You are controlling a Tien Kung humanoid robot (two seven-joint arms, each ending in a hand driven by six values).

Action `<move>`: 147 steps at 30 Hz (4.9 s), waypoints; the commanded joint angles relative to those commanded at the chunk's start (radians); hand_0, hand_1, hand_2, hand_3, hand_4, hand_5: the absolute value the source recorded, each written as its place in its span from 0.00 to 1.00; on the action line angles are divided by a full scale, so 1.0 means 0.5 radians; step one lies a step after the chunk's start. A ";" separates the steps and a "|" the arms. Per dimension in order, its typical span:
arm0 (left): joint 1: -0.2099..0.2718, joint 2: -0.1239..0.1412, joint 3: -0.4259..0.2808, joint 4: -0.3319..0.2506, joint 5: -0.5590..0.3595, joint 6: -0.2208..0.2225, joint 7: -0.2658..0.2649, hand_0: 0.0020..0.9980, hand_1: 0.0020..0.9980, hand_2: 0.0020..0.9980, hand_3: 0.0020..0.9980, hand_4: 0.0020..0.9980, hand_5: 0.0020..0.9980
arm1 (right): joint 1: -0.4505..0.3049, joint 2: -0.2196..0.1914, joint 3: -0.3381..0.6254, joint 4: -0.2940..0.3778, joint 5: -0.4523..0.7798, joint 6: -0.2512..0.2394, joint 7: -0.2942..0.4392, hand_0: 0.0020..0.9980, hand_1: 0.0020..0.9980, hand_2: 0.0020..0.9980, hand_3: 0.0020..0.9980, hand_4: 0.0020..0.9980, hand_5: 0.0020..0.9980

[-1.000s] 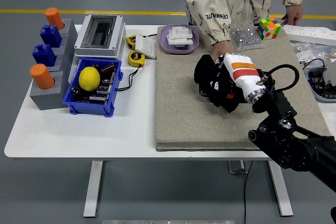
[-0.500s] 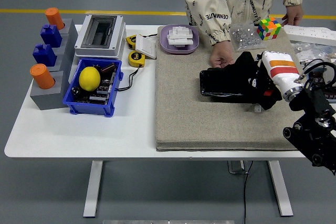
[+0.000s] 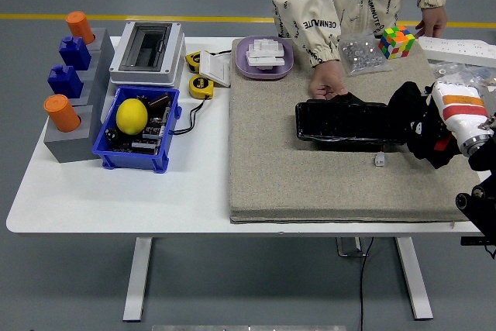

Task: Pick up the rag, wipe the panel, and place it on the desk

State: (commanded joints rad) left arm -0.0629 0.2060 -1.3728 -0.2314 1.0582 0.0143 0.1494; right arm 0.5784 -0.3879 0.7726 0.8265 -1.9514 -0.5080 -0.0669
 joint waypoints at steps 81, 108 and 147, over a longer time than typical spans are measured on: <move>0.006 0.010 0.004 0.004 0.001 0.001 0.000 0.60 0.64 0.64 0.56 0.63 0.45 | 0.242 0.340 -0.455 0.084 0.075 -0.007 -0.007 0.15 0.23 0.30 0.36 0.84 0.02; 0.004 0.004 -0.023 0.001 0.007 0.000 -0.001 0.60 0.64 0.64 0.56 0.63 0.45 | 0.057 0.004 -0.043 0.078 0.008 0.001 -0.010 0.15 0.23 0.30 0.36 0.84 0.02; 0.042 0.015 -0.006 -0.002 0.014 0.000 -0.001 0.61 0.64 0.64 0.56 0.63 0.45 | -0.118 -0.163 0.168 0.116 -0.006 0.082 -0.026 0.17 0.24 0.31 0.37 0.87 0.03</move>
State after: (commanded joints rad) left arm -0.0418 0.2134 -1.3758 -0.2326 1.0650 0.0141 0.1487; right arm 0.5194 -0.4693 0.8567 0.8847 -1.9542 -0.4671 -0.0801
